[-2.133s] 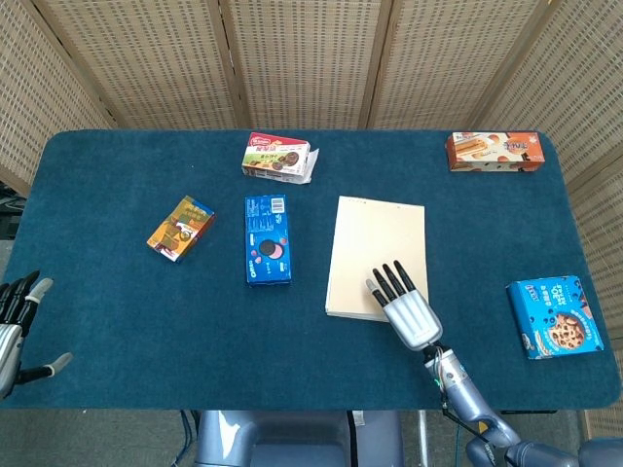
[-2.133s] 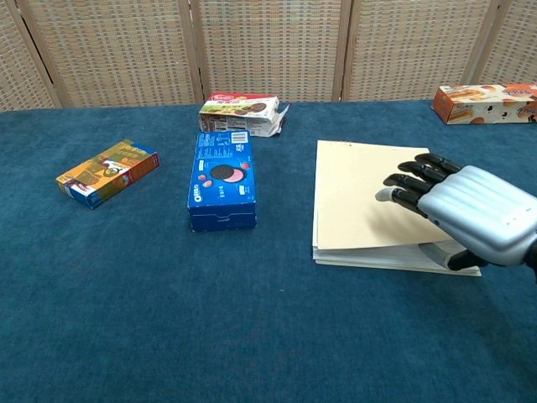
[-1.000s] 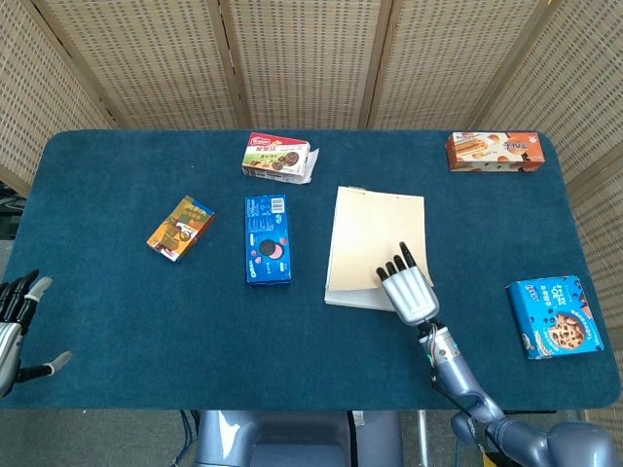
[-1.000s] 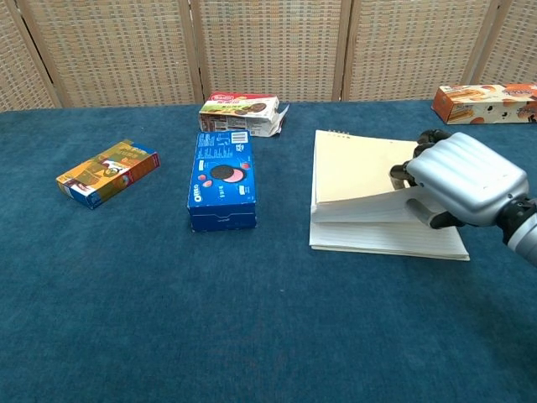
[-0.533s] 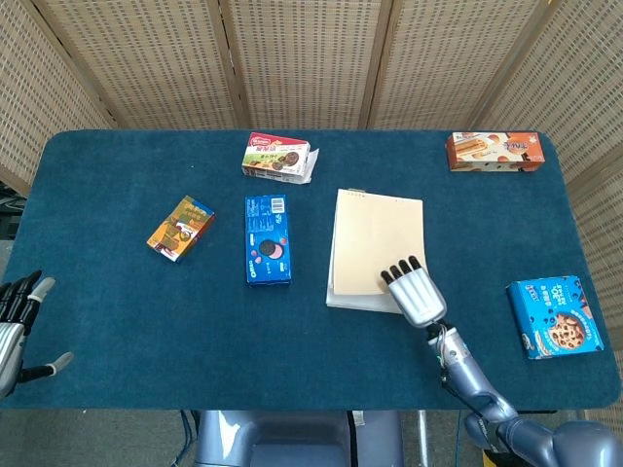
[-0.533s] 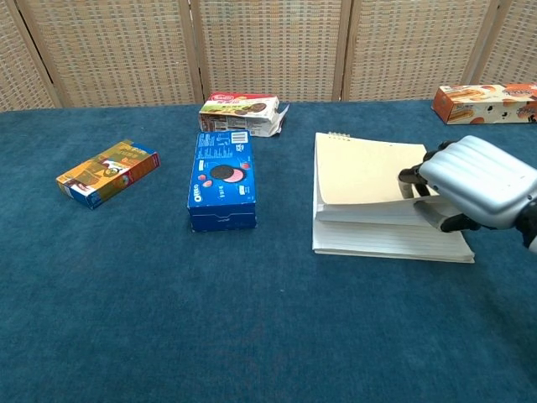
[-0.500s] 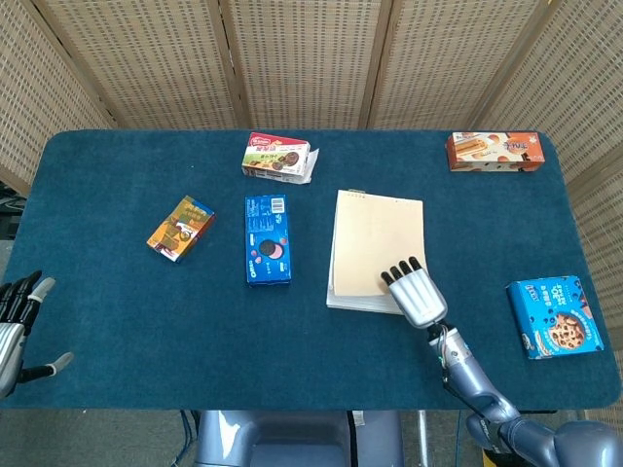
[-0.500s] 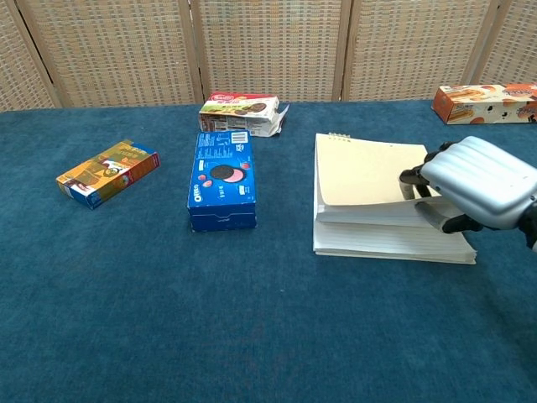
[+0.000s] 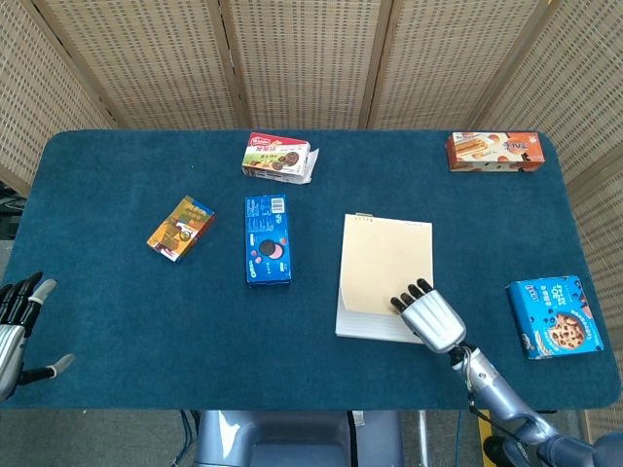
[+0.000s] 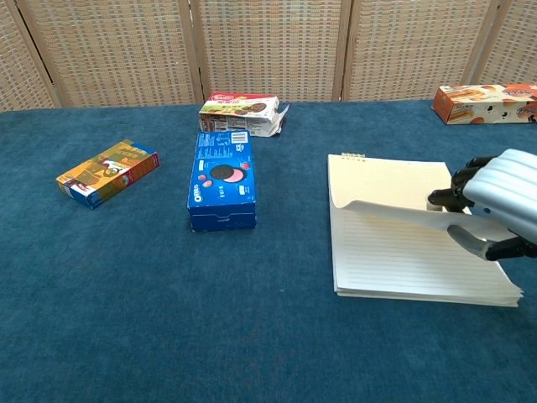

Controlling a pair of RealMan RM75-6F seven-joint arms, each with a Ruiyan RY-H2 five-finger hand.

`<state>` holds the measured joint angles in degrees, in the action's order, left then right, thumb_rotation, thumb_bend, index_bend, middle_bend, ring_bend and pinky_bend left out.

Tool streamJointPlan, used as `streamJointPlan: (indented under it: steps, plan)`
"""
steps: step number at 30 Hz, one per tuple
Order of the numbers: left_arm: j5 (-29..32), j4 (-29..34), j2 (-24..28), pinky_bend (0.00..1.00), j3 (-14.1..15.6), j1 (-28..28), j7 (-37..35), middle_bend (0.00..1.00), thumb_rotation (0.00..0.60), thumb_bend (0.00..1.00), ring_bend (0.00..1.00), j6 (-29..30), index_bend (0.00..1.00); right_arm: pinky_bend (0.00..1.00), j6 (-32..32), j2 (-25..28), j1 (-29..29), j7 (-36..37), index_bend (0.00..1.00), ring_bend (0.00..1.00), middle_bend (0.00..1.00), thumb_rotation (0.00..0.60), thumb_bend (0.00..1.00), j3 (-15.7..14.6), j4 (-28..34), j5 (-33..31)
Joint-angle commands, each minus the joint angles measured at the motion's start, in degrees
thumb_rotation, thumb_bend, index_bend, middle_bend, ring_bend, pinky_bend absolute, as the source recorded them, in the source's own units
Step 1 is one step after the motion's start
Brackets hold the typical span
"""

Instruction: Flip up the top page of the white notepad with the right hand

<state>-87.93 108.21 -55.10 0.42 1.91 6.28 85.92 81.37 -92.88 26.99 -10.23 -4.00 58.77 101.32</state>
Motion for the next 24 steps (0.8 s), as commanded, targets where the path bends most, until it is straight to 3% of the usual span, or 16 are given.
streamJointPlan:
  steps: [1,9,19,22,24]
  plan:
    - [-0.1,0.0,0.0,0.0,0.0,0.0,0.0,0.0,0.6,0.0,0.0,0.0,0.0,0.4,1.6,3.7,-1.4,-0.8,0.67,0.49,0.65,0.6,0.65,-2.4,5.4,2.2]
    - [-0.5,0.0,0.1,0.0,0.2,-0.2,-0.2,0.0,0.6,0.0,0.0,0.3,0.0,0.4,2.4,10.1,-3.1,-3.5,0.68,0.5,0.66,0.6,0.64,-6.3,15.0,6.1]
    - [-0.9,-0.1,0.1,0.0,0.4,-0.3,-0.4,0.0,0.6,0.0,0.0,0.5,0.0,0.4,4.1,15.9,-5.0,-5.1,0.68,0.5,0.66,0.6,0.65,-10.7,21.7,11.9]
    - [-0.8,0.0,0.0,0.0,0.4,-0.3,-0.1,0.0,0.6,0.0,0.0,0.3,0.0,0.4,5.3,17.4,-4.9,-5.5,0.68,0.5,0.66,0.6,0.65,-9.7,23.9,12.4]
    - [-0.7,0.0,-0.1,0.0,0.4,-0.2,0.2,0.0,0.6,0.0,0.0,0.1,0.0,0.4,6.0,18.2,-4.1,-6.2,0.68,0.5,0.66,0.6,0.64,-7.2,25.3,11.7]
